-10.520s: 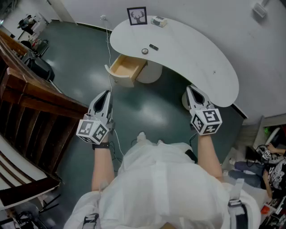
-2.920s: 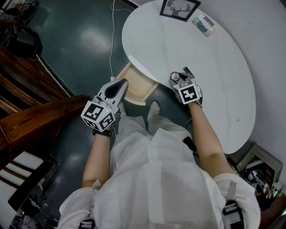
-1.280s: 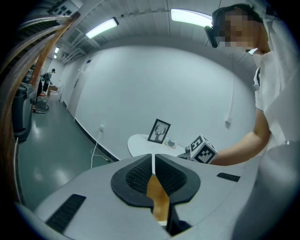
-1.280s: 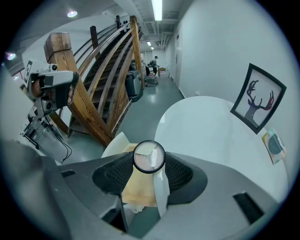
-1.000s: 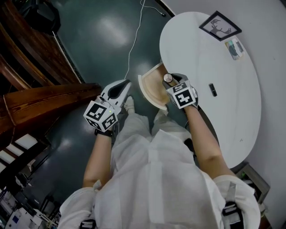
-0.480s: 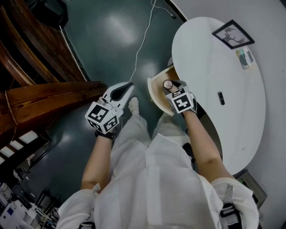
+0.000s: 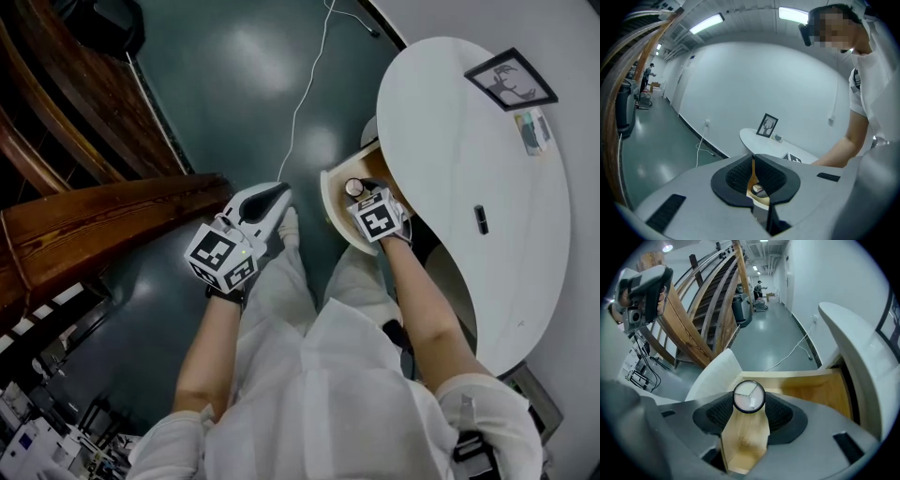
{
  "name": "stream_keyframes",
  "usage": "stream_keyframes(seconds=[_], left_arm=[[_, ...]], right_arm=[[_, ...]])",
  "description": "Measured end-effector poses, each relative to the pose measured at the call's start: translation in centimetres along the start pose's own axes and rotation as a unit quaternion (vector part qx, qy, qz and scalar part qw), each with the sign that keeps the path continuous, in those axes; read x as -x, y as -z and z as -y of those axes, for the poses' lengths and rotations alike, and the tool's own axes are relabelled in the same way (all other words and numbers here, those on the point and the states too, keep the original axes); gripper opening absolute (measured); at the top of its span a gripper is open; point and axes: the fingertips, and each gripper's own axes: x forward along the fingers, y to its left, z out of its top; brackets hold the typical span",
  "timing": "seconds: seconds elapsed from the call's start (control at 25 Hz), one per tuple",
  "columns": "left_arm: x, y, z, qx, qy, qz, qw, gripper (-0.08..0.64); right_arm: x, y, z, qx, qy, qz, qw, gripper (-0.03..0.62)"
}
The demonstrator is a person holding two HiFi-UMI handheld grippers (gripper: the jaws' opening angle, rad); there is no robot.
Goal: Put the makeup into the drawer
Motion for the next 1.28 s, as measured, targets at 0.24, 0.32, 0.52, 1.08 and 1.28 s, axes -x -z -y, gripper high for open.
stream_keyframes(seconds=[0.24,0.32,0.52,1.08,1.28], left_arm=[[-1.1,1.0,-0.4,0.007,0.007,0.001,0.9999,0.031],[-1.2,1.5,-0.7,0.008,0.008,-0.002,0.9999,0.031],[-1.3,2.7,-1.8,0.013,0.003,-0.008,0.9999,0.031],[-1.9,3.7,-3.2,0.022,-0.001,-0.016,0.9996,0.031],[-2.1,4.0,-3.3,0.023,-0.001,-0.021,0.9995,0.031]], right_arm=[[-3.6,1.2,0.6,-0.002,0.003,-0.017,1.000,0.209],[-4.7,1.6,0.8,-0.005,0.004,-0.023,1.000,0.209],[-7.4,2.8,1.6,0.008,0.008,-0.040,0.999,0.209],[-10.9,4.0,2.3,0.031,0.005,-0.058,0.998,0.209],[-11.8,4.2,3.0,0.047,0.011,-0.059,0.997,0.209]])
